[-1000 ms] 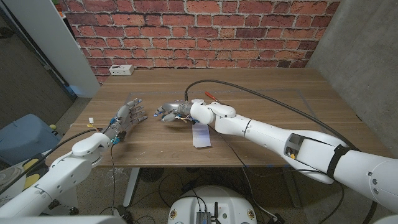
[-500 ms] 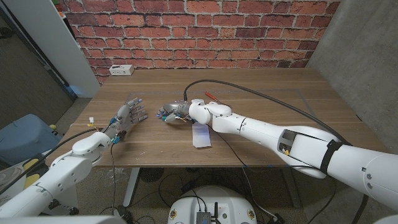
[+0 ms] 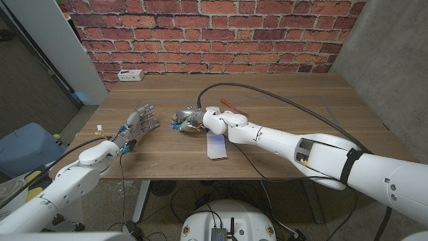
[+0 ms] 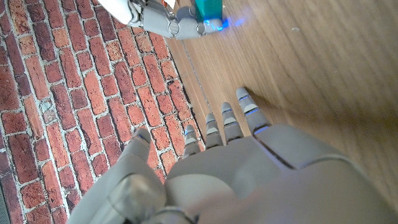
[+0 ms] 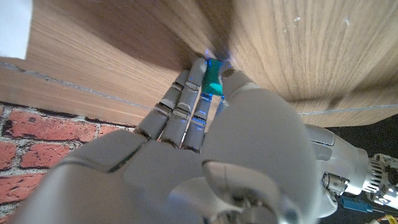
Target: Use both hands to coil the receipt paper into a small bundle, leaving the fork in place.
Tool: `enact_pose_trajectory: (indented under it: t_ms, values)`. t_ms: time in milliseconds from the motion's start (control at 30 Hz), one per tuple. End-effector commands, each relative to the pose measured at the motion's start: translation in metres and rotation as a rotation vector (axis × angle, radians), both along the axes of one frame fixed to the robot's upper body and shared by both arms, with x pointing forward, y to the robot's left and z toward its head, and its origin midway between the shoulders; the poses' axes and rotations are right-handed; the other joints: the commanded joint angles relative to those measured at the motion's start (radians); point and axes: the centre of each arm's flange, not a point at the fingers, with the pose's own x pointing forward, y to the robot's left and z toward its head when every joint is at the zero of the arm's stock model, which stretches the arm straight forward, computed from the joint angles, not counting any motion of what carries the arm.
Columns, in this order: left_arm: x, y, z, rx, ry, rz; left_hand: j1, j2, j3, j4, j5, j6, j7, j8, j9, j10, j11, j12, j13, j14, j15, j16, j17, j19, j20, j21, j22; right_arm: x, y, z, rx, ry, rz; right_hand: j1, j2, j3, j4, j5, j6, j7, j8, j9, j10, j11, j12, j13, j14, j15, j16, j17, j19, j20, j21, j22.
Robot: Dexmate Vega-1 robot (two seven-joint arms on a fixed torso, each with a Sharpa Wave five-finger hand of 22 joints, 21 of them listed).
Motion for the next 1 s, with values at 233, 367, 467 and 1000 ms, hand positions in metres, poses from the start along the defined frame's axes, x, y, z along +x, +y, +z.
enact_pose_trajectory:
  t_ms: [233, 367, 467, 1000]
  values:
    - [0.003, -0.004, 0.004, 0.005, -0.005, -0.011, -0.01, 0.001, 0.002, 0.008, 0.004, -0.008, -0.004, -0.003, 0.001, 0.005, 0.005, -0.005, 0.003, 0.002, 0.003, 0.0, 0.001, -0.001, 0.003, 0.001, 0.001, -0.004, -0.014, 0.002, 0.11, -0.103, 0.058, 0.079, 0.038, -0.025, 0.002, 0.002, 0.11, 0.015, 0.033, 0.027, 0.102, -0.012, 0.15, 0.128, 0.088, -0.143, 0.105, 0.17, -0.019, -0.018, 0.072, 0.05]
    - [0.007, -0.005, 0.006, 0.011, -0.006, -0.019, -0.011, 0.001, 0.002, 0.008, 0.004, -0.008, -0.004, -0.003, 0.001, 0.006, 0.004, -0.004, 0.003, 0.002, 0.004, 0.0, 0.001, -0.002, 0.003, 0.001, 0.001, -0.009, -0.023, 0.006, 0.151, -0.123, 0.056, 0.091, 0.036, -0.028, 0.002, 0.001, 0.116, 0.021, 0.033, 0.028, 0.105, -0.009, 0.167, 0.147, 0.092, -0.144, 0.112, 0.191, -0.01, -0.031, 0.089, 0.054]
    - [0.009, -0.006, 0.007, 0.015, -0.006, -0.025, -0.012, 0.001, 0.002, 0.009, 0.004, -0.008, -0.005, -0.003, 0.001, 0.005, 0.004, -0.005, 0.003, 0.001, 0.004, 0.0, 0.001, -0.002, 0.003, 0.001, 0.001, -0.012, -0.03, 0.01, 0.18, -0.146, 0.046, 0.099, 0.034, -0.031, 0.003, 0.0, 0.121, 0.022, 0.032, 0.029, 0.101, -0.009, 0.178, 0.161, 0.094, -0.144, 0.115, 0.208, 0.001, -0.049, 0.104, 0.057]
    - [0.022, -0.011, 0.02, 0.041, -0.004, -0.045, -0.016, 0.001, 0.001, 0.01, 0.005, -0.008, -0.005, -0.003, 0.001, 0.005, 0.004, -0.006, 0.003, 0.0, 0.002, 0.0, 0.001, -0.002, 0.003, 0.002, 0.001, -0.025, -0.077, 0.028, 0.313, -0.241, -0.076, 0.11, 0.034, -0.035, 0.007, -0.001, 0.129, 0.022, 0.03, 0.031, 0.096, -0.003, 0.201, 0.191, 0.094, -0.144, 0.11, 0.239, -0.006, -0.061, 0.128, 0.062]
